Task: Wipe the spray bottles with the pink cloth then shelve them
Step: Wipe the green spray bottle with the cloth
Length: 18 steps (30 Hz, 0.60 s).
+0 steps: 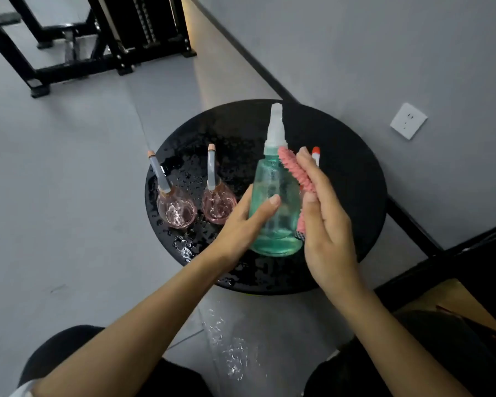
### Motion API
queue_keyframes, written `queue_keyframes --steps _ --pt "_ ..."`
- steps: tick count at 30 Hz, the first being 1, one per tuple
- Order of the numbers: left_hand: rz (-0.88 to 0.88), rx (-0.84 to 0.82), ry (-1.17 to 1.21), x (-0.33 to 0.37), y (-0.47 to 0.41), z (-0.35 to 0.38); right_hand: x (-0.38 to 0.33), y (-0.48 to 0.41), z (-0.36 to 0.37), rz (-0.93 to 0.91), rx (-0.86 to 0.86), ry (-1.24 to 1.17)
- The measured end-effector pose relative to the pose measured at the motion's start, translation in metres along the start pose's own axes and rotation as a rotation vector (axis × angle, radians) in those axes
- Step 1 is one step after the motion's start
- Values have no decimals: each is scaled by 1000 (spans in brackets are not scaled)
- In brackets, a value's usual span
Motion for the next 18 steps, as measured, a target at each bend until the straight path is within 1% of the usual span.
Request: queue_keyframes --steps 2,4,8,11,15,18 --pt "51 16 26 18 13 4 -16 3 3 -71 -33 60" --pt "65 26 44 33 28 6 -35 8 4 -158 -85 155" --pt "-6 33 156 54 53 5 -72 29 -1 -314 -187 338" --pt "-45 5 194 68 68 2 -88 50 -5 -402 -210 449" --pt "-40 35 188 80 85 3 -104 53 -2 -428 -191 528" --pt "5 6 180 85 97 10 -116 39 2 -390 -150 575"
Point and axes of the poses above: each hand's wrist, its own y-axis away from the middle knuckle, its own z-axis out of the palm, x = y × z, the point moved 4 cm from there along -y, towards the middle knuckle, and after that the axes turned 10 degrees about x, right-handed, at the moved point
